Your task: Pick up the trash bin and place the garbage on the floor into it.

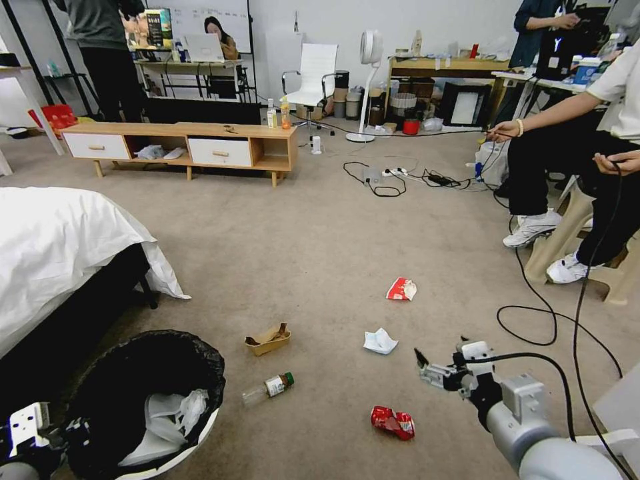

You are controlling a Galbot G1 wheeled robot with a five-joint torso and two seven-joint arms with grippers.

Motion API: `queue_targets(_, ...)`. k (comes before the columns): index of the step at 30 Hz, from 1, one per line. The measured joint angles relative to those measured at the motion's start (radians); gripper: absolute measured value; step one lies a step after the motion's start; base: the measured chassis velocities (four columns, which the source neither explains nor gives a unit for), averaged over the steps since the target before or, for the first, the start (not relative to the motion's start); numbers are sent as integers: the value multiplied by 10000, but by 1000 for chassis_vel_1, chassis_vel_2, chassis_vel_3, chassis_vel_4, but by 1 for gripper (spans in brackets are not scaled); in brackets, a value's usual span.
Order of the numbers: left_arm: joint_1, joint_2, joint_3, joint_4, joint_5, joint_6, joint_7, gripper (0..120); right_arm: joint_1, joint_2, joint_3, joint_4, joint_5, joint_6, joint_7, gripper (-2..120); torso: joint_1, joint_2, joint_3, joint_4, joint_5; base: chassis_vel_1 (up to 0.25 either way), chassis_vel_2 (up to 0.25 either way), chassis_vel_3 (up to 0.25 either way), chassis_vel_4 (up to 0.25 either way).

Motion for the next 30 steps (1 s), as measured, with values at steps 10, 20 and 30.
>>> queue_targets(10, -146, -112, 248, 87, 174, 1, 0, 1, 218, -1160, -494, -1379, -943, -435, -2046, 100, 0, 0, 0, -3, 0, 0, 0, 0, 0)
queue_targets(20, -173, -303, 349, 131, 328, 0, 21, 1, 664, -1318, -1214, -2679, -1721, -260, -2804, 100, 0, 0, 0, 0, -1, 0, 0, 0, 0)
queue_targets(30, -175, -554, 405, 199, 513, 0, 63, 1, 1521, -1109, -2802, -4058, -2568, 732, -3353, 100, 0, 0, 0, -2, -1, 0, 0, 0, 0)
